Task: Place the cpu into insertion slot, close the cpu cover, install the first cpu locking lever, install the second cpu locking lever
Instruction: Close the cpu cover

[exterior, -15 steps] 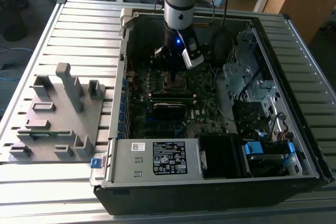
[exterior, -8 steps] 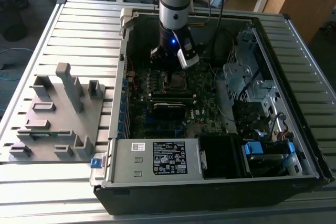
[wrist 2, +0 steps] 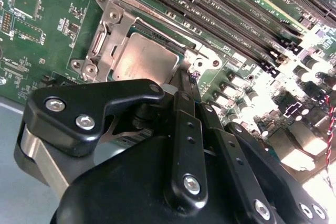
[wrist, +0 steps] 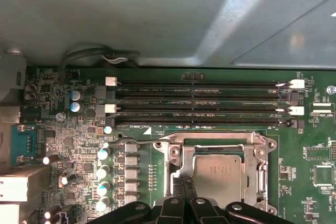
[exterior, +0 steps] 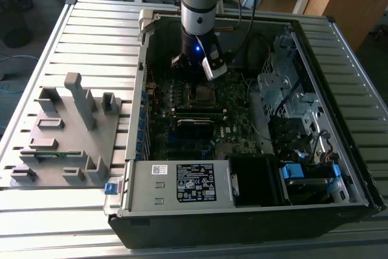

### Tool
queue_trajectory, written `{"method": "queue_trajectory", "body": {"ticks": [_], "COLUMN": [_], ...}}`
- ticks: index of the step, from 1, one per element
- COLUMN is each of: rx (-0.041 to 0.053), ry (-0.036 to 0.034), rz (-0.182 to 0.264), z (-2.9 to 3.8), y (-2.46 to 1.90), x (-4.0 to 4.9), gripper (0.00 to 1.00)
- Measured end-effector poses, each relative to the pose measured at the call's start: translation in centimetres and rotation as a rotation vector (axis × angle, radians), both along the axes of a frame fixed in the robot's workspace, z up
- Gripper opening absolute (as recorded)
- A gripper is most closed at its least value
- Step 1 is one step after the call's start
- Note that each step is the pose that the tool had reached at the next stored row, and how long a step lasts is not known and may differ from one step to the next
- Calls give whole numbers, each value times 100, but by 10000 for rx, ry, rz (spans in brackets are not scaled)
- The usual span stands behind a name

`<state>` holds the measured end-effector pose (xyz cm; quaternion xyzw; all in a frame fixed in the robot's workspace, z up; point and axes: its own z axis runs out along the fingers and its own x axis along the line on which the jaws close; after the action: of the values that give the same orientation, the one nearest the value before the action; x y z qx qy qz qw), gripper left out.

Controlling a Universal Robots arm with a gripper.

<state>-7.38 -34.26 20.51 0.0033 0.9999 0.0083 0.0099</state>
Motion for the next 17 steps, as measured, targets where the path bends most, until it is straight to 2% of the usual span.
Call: {"method": "queue_trajectory", "body": {"ticks": [6, 17], "rx": [0, -5], "ry": [0, 3], "rz": [0, 9], "z": [-4, -66], "y": [0, -1], "x": [-4, -11], "gripper": [10, 10]}}
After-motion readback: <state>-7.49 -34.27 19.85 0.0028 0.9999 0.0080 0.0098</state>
